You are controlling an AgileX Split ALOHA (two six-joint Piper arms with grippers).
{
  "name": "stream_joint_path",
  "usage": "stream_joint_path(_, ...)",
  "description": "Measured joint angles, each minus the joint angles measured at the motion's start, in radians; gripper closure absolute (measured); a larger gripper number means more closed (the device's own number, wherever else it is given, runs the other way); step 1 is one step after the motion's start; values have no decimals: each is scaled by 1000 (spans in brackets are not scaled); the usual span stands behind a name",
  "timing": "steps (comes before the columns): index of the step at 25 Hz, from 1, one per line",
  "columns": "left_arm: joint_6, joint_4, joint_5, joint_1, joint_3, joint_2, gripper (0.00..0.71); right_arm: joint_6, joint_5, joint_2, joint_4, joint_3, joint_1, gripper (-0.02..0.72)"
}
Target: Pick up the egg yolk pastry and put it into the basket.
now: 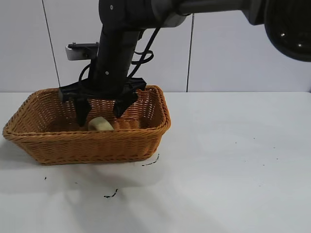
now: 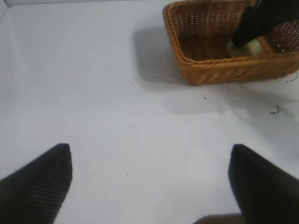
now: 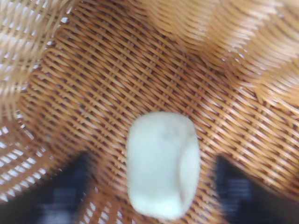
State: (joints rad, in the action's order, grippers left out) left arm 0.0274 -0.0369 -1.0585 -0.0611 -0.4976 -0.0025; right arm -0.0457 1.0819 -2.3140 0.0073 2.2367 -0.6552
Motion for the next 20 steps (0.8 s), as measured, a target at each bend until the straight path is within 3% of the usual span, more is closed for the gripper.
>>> stream_joint_path(4,0,0,0,0,0,0,17,-17,38,54,-13,3,67,12)
stream_joint_path(12,0,0,0,0,0,0,17,-17,82,58,-132,3,312,8)
stream_joint_path(20,0,0,0,0,0,0,17,11,128,58,-58,3,560,8)
